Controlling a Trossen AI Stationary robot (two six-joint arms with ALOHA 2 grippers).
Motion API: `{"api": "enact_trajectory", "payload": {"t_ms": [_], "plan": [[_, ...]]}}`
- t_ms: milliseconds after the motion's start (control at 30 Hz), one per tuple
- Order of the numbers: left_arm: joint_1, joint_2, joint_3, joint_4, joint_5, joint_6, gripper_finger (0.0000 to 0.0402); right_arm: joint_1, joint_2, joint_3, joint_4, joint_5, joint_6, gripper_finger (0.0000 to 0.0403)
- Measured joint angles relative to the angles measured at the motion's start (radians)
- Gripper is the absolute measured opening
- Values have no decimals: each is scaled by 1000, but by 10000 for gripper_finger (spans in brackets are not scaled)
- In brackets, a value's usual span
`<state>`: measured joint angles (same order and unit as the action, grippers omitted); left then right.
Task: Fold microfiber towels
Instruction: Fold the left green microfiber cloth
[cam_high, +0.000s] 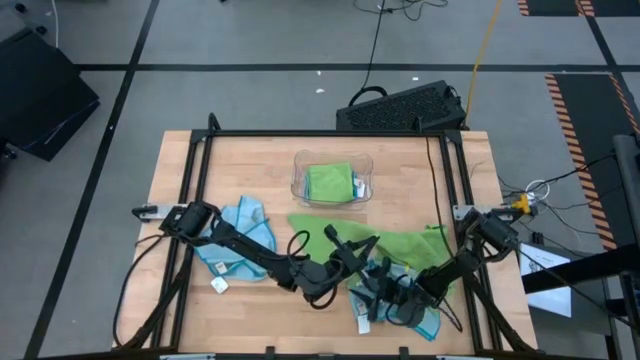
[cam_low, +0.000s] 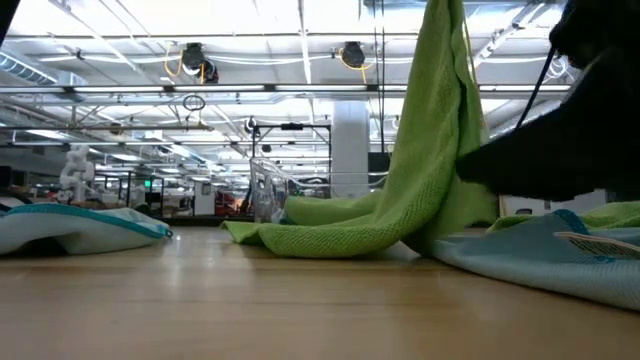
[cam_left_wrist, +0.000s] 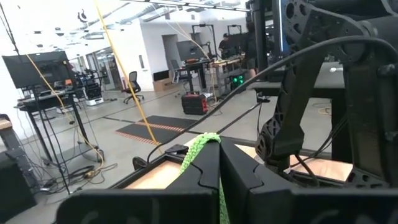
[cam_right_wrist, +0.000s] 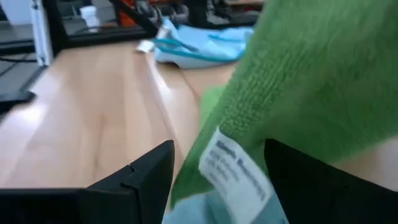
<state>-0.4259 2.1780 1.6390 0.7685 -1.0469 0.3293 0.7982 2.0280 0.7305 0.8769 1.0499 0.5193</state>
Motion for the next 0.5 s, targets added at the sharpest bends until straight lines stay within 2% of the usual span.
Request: {"api": "enact_trajectory", "payload": {"t_ms": [200,333,500], "plan": [[-1,0,0,-3,-10,6,7,-7,-6,0,-134,-1,144,203],[-1,0,0,-7,-15,9,4,-11,-6,-1,-149,-7,150,150],[-7,0,0,-9,-85,53,4,-11,-6,-1,-176,-31,150,75]]}}
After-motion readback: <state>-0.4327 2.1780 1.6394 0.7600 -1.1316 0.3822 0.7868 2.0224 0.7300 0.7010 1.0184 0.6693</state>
